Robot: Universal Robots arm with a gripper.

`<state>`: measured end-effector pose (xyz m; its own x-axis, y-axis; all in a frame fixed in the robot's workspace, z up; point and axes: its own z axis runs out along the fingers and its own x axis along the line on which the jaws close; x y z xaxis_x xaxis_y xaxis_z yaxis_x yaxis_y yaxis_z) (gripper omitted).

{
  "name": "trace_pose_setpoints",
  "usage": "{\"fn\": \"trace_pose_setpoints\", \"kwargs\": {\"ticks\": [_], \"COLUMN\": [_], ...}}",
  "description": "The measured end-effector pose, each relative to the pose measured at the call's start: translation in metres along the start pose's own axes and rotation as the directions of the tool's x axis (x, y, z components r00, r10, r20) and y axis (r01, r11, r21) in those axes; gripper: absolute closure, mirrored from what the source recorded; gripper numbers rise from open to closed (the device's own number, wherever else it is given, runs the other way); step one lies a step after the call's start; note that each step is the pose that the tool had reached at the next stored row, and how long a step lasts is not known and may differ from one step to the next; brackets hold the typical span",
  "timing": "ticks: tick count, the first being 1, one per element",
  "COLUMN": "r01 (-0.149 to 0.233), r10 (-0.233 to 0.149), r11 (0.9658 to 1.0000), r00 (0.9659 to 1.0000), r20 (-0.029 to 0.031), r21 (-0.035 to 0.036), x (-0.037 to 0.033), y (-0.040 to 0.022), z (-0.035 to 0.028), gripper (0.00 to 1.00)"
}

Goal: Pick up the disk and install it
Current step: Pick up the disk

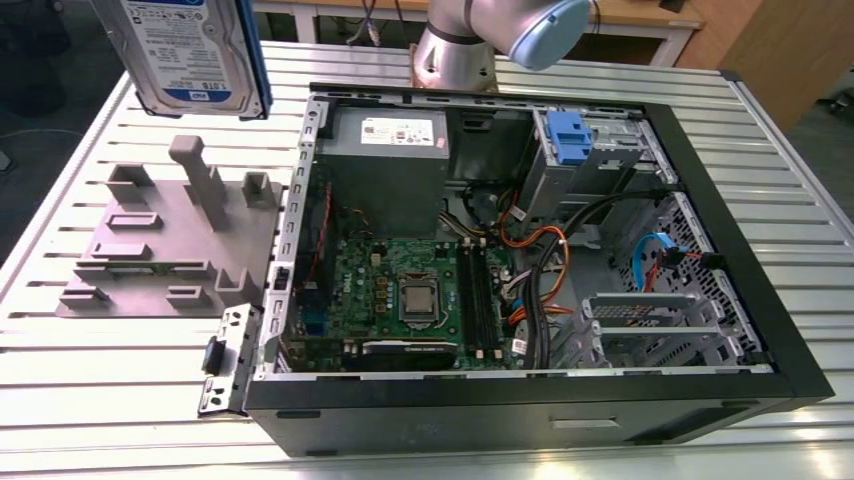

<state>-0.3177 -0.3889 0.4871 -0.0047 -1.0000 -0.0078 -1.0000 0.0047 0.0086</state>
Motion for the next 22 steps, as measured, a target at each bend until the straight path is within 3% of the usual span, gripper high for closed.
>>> {"fn": "trace_pose_setpoints", "kwargs": {"ticks": [22], "r01": [0.0], "r10": [0.0], "r11": [1.0], "r00": [1.0], "r20": [0.0], "r21": [0.0], "x": [0.0004], "y": [-0.0107], "z": [-0.0001], "gripper": [0.64]}}
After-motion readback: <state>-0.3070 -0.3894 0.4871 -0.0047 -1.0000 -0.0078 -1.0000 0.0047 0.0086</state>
